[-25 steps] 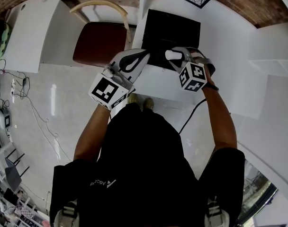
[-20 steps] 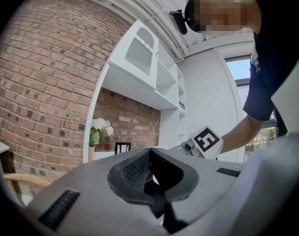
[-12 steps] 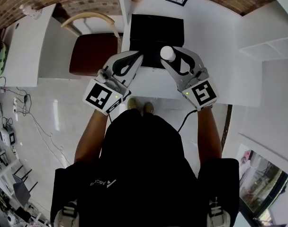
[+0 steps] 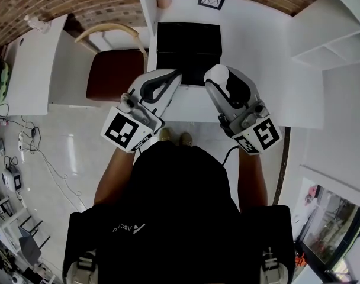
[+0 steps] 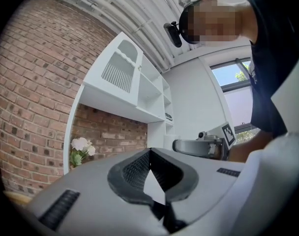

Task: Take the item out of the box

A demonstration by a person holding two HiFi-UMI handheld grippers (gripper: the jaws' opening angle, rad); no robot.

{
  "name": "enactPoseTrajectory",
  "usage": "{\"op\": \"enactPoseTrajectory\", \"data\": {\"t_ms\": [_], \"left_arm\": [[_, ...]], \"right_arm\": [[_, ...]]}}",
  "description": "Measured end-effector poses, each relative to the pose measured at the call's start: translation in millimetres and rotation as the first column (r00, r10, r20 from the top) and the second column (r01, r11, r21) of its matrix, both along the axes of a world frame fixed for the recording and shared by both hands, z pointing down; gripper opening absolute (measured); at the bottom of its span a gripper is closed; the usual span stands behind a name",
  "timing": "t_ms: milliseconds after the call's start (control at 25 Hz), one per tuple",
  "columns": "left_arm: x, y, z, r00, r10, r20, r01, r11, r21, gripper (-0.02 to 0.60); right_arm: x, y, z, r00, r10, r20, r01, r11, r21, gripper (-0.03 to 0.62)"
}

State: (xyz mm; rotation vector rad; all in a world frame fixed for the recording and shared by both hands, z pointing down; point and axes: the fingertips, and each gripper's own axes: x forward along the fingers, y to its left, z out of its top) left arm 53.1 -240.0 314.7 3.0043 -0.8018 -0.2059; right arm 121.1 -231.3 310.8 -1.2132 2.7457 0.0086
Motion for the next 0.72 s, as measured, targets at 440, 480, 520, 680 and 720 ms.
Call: {"op": "enactPoseTrajectory", "data": {"t_ms": [440, 480, 520, 680, 720], "left_arm": [[4.4, 12.6, -4.6, 1.000, 0.004, 0.001, -0.004, 1.000, 0.002, -0.002], [4.3, 12.8, -5.1, 1.000, 0.003, 0.000, -0.003, 1.000, 0.003, -0.002], [4.2, 13.4, -5.6, 1.000, 0.003, -0.001, -0.002, 1.000, 0.005, -0.002], [4.0, 18.3, -7.4, 1.000, -0.001, -0.002, 0.001, 1.000, 0.011, -0.002], [3.8, 19.2, -7.8, 1.000, -0.002, -0.002, 0.002, 1.000, 0.011, -0.002]], "right_arm": [[-3.7, 21.2, -4.9, 0.998, -0.001, 0.067, 0.000, 1.000, 0.008, 0.170], [-3.2, 21.9, -4.8, 0.998, -0.001, 0.068, 0.000, 1.000, 0.007, 0.170], [-2.5, 22.8, -4.9, 0.998, -0.001, 0.070, 0.000, 1.000, 0.007, 0.170], [1.5, 27.3, -6.7, 0.996, 0.000, 0.085, -0.001, 1.000, 0.008, 0.170], [2.1, 28.0, -7.2, 0.996, 0.000, 0.087, -0.001, 1.000, 0.009, 0.170]]}}
